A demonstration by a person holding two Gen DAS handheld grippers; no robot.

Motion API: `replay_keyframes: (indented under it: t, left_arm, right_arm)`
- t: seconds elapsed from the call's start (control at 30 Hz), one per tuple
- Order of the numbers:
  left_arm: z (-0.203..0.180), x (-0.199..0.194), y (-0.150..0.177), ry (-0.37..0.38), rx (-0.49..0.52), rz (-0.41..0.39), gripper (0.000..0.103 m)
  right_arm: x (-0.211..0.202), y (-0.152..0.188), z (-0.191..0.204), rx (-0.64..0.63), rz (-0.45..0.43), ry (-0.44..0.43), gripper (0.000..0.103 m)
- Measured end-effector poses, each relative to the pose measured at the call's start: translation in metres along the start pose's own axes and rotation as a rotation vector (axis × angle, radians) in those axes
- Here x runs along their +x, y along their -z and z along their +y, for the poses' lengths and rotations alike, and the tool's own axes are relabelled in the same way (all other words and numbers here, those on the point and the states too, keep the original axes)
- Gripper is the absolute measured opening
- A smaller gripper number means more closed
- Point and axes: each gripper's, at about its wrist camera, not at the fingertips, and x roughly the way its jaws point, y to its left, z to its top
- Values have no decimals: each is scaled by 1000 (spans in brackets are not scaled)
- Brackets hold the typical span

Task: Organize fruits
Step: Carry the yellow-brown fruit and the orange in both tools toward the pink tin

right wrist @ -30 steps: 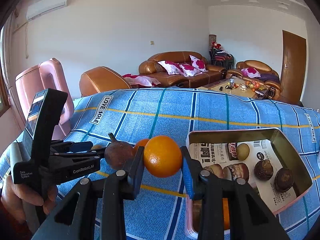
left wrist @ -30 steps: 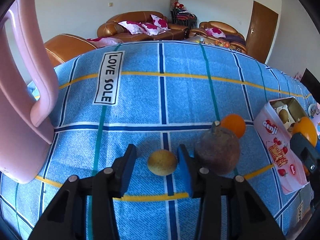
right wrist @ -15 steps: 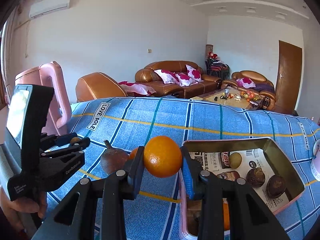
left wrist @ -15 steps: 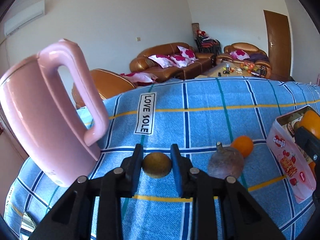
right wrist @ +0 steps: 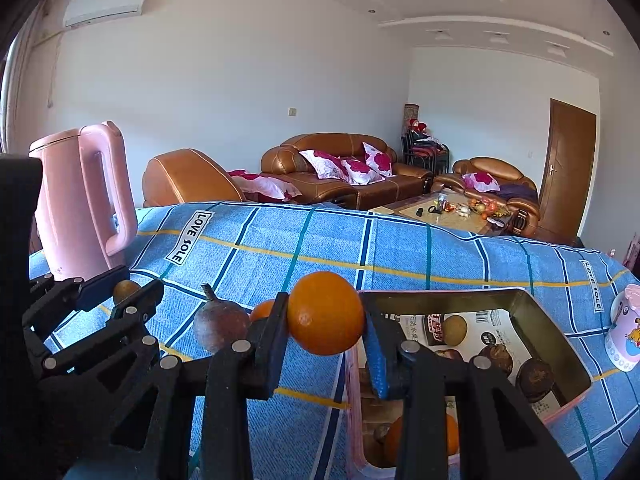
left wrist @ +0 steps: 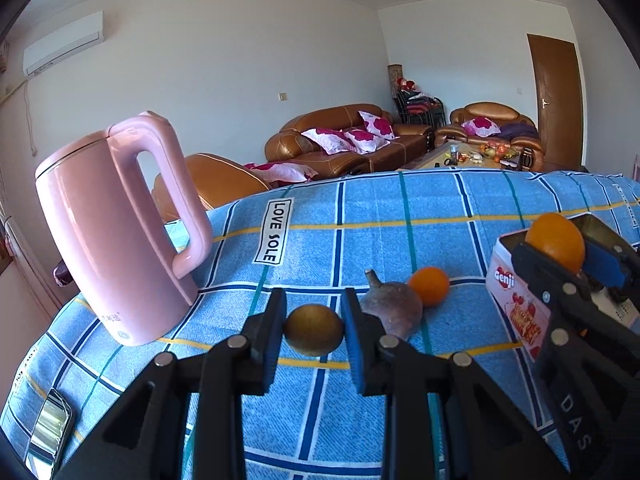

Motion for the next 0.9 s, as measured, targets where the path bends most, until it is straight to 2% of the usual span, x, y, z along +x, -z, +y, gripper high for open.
replay_keyframes:
  t: [0.23, 0.63, 0.9]
  left_arm:
    - [-5, -9, 5, 11, -24, 7, 29]
    - [-31, -23, 7, 31, 6, -1, 29]
    - [-46, -24, 6, 72, 1, 14, 29]
  right_arm:
    - [-14, 8, -8, -12, 6, 0, 37]
    - [-28, 17, -40, -13, 8, 34, 37]
    - [-33, 19, -60, -26, 1, 60, 37]
